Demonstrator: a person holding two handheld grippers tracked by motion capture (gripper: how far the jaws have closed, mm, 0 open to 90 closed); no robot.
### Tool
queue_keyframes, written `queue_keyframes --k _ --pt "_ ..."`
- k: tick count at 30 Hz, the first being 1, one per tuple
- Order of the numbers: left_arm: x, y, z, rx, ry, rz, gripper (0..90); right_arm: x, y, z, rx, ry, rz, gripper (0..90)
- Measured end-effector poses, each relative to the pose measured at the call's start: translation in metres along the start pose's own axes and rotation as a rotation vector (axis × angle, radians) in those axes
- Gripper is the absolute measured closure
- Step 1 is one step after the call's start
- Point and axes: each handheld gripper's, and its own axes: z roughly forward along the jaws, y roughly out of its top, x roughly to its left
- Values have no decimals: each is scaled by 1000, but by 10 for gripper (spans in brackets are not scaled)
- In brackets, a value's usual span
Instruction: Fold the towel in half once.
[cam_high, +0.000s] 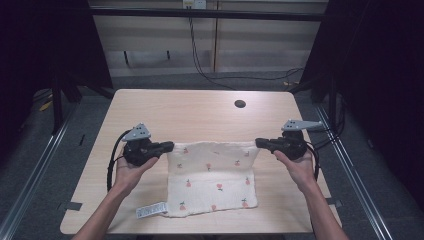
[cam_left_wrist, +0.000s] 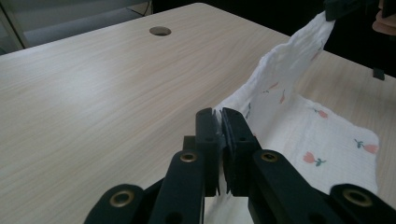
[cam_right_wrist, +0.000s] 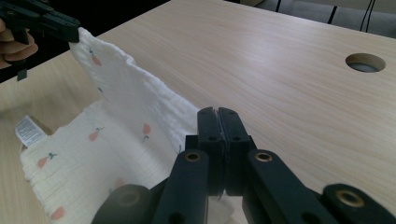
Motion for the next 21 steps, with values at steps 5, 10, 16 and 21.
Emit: queue_keyframes --k 5,10,16,21 --pt "-7 -10 -1 27 -21 1 864 7 -8 -3 20 20 3 891" --pt "-16 -19 -5 45 -32 18 864 8 -20 -8 34 25 15 891" --pt "-24 -27 -11 57 -33 24 864 21 -26 -15 46 30 -2 890" --pt "-29 -36 -11 104 -27 49 862 28 -36 -13 68 35 -5 890"
